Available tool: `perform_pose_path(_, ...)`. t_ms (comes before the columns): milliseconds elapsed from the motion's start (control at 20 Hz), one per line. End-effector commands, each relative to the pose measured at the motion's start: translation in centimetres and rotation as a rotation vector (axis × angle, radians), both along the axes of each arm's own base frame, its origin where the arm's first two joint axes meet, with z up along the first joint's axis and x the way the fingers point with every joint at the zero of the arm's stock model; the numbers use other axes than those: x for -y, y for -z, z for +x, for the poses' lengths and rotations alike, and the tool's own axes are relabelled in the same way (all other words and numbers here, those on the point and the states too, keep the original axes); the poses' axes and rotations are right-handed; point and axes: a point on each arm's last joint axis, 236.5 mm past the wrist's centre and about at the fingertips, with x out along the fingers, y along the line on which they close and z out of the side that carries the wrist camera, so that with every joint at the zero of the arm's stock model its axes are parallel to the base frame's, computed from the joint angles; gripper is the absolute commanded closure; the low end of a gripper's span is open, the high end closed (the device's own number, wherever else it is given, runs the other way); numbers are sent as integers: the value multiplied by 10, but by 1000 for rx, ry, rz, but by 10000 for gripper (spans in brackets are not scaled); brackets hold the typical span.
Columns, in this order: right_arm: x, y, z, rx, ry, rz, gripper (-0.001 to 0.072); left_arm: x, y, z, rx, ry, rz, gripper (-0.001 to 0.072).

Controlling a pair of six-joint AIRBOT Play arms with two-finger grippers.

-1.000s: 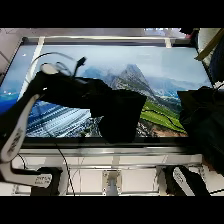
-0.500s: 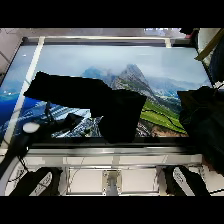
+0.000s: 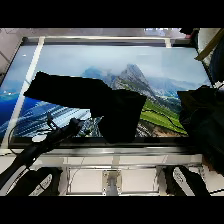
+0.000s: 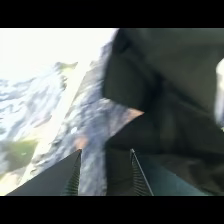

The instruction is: Fold the clothes and pants, and hang the long-sleeved shirts on hangers.

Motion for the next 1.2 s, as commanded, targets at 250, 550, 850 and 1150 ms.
perform_pose_path(250, -1, -1, 0, 2, 2, 6, 199, 32, 12, 33, -15, 112, 63, 148)
perform_pose_path(550, -1, -1, 0, 2, 2, 5, 199, 46, 41, 43, -129, 114, 12, 164)
perform_pose_path(850, -1, -1, 0, 2, 2, 6, 198, 68, 50, 54, -144, 158, 15, 198)
perform_pose_path(1150, -1, 0, 0, 1, 1, 6, 199, 62, 43, 73, -91, 138, 58, 285)
